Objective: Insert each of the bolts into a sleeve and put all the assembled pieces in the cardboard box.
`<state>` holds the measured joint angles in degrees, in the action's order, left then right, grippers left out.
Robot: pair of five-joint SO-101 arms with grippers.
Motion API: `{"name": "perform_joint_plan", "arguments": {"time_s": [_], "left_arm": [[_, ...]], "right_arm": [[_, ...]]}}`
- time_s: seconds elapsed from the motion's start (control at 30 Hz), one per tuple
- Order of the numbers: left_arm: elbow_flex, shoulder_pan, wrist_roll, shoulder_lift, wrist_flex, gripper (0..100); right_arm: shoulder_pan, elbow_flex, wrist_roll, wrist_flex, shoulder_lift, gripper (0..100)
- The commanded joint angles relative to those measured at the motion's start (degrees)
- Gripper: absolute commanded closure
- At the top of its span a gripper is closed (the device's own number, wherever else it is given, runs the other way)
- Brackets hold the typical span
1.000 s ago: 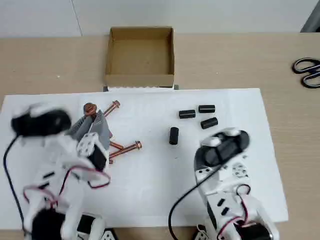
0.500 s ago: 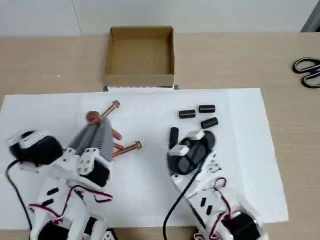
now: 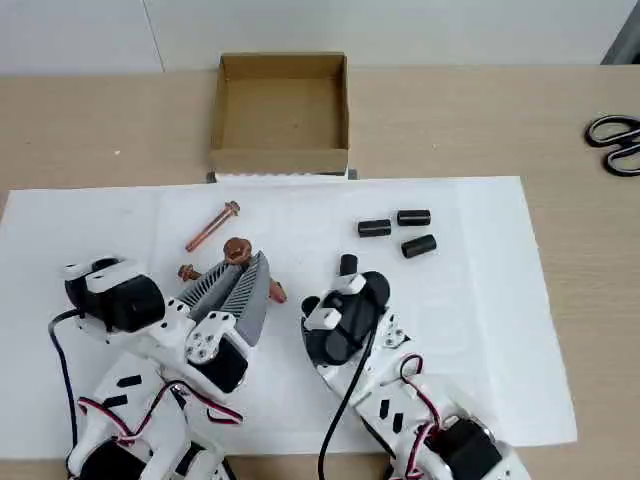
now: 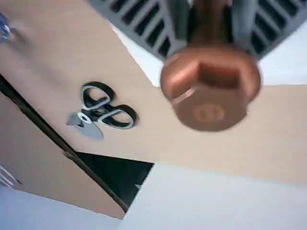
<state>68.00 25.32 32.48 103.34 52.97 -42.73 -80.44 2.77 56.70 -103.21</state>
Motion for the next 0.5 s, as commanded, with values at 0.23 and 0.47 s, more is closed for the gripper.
{"name": "perform_joint_plan", "arguments": {"time_s": [0.23, 0.47], "left_arm": [[3.12, 4.57, 0.26, 0.09, -2.2, 99], [4.35, 4.57, 0.09, 0.09, -5.01, 99]], "right_arm": [[-0.75, 0.44, -0.18, -5.85, -0.31, 99.5], [-3.38, 0.35, -0.18, -6.2, -0.22, 99.5]]}}
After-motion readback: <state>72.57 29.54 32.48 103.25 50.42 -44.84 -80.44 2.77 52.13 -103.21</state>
